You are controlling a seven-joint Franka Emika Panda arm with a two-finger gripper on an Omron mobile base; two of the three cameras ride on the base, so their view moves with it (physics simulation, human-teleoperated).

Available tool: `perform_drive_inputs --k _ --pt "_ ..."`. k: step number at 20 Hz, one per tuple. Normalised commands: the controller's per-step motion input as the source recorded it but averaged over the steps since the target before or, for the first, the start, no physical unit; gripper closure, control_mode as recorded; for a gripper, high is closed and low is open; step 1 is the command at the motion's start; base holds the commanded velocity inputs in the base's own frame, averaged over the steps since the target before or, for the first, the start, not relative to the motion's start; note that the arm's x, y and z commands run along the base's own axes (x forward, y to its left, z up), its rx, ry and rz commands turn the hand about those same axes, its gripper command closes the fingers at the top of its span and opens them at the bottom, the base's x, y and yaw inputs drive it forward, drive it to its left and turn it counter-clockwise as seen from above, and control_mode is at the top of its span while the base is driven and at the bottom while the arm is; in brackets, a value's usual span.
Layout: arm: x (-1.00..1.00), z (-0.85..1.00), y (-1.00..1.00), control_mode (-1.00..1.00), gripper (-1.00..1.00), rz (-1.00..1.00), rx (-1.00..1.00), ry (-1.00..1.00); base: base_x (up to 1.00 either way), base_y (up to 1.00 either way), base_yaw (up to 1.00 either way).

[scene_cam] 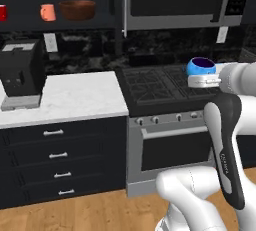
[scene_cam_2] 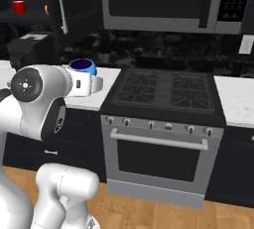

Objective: Gather all objects into one cabinet and sort the glasses and bowls to opposite sides.

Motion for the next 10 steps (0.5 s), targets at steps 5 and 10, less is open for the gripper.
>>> perform_drive_inputs --k 5,10 --pt "0.00 0.00 0.00 1.00 1.00 0.00 0.00 0.00 0.01 1.00 0.00" --pt "0.00 0.00 0.00 1.00 1.00 0.00 0.00 0.00 0.04 1.00 0.00"
